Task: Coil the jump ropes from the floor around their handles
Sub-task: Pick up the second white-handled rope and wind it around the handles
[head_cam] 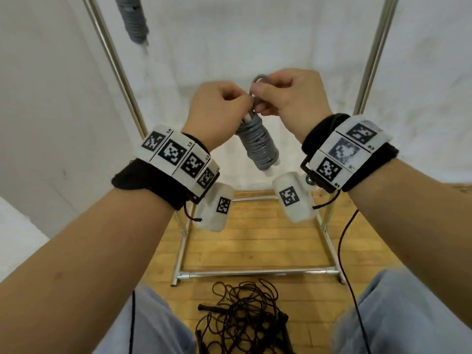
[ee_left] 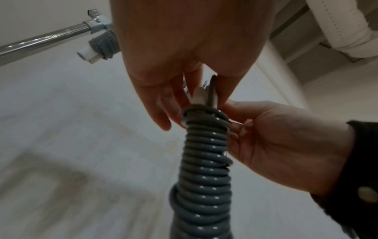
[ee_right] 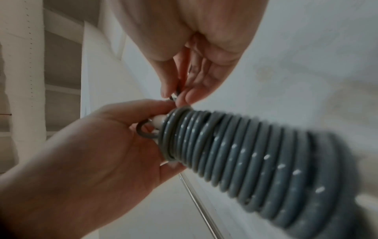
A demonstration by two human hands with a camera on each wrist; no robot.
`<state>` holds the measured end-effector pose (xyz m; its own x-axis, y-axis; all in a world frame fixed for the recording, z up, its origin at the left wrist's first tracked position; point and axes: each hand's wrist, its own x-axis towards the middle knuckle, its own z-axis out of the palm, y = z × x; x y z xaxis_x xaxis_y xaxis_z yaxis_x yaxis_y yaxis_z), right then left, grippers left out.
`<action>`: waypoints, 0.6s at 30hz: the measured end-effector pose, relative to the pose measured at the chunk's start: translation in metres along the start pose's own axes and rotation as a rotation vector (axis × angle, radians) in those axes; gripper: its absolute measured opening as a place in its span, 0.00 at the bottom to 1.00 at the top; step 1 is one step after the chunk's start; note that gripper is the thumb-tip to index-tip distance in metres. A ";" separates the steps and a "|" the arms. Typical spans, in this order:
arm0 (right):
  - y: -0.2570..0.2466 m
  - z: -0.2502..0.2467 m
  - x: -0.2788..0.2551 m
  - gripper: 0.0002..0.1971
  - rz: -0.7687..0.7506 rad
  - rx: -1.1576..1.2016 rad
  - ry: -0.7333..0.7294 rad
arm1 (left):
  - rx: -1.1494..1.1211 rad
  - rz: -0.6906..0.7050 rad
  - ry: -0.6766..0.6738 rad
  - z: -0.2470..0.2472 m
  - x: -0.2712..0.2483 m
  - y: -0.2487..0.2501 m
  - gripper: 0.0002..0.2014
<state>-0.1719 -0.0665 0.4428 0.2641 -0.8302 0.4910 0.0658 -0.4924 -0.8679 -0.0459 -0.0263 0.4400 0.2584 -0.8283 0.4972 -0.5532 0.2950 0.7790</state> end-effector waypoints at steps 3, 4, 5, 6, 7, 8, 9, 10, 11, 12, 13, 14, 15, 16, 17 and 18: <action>-0.025 -0.003 0.015 0.06 -0.058 0.034 -0.022 | 0.018 0.062 0.100 -0.009 0.019 0.024 0.08; -0.034 -0.002 0.021 0.07 -0.077 0.029 -0.019 | 0.019 0.084 0.136 -0.012 0.025 0.031 0.07; -0.043 -0.001 0.028 0.07 -0.093 0.011 -0.010 | 0.006 0.103 0.162 -0.016 0.032 0.038 0.06; -0.050 0.001 0.035 0.08 -0.105 -0.014 0.006 | -0.016 0.116 0.178 -0.019 0.039 0.043 0.06; -0.058 0.003 0.042 0.07 -0.114 -0.033 0.025 | -0.034 0.129 0.192 -0.024 0.046 0.048 0.07; -0.064 0.005 0.051 0.07 -0.117 -0.039 0.043 | -0.040 0.142 0.206 -0.028 0.054 0.053 0.08; -0.071 0.008 0.059 0.07 -0.116 -0.029 0.056 | -0.044 0.153 0.225 -0.033 0.062 0.057 0.09; -0.076 0.012 0.068 0.07 -0.113 -0.013 0.062 | -0.056 0.161 0.246 -0.038 0.070 0.061 0.09; -0.082 0.017 0.078 0.07 -0.111 0.002 0.060 | -0.073 0.164 0.269 -0.044 0.079 0.063 0.09; -0.087 0.022 0.087 0.07 -0.109 0.010 0.050 | -0.086 0.167 0.291 -0.050 0.088 0.065 0.08; -0.092 0.027 0.097 0.07 -0.106 0.015 0.035 | -0.091 0.172 0.309 -0.056 0.096 0.066 0.07; -0.097 0.032 0.106 0.07 -0.102 0.019 0.019 | -0.088 0.180 0.323 -0.063 0.104 0.067 0.06; -0.101 0.037 0.115 0.07 -0.095 0.022 0.003 | -0.078 0.187 0.335 -0.069 0.111 0.066 0.05; -0.104 0.043 0.124 0.07 -0.087 0.026 -0.013 | -0.069 0.194 0.348 -0.076 0.119 0.065 0.04; -0.107 0.049 0.132 0.07 -0.081 0.031 -0.027 | -0.064 0.197 0.363 -0.083 0.126 0.064 0.05; -0.110 0.056 0.140 0.07 -0.082 0.032 -0.038 | -0.064 0.196 0.378 -0.089 0.133 0.063 0.05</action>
<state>-0.0884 -0.1142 0.6032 0.2924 -0.7769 0.5576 0.1195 -0.5488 -0.8273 0.0243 -0.0758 0.5889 0.4315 -0.5242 0.7342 -0.5738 0.4685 0.6718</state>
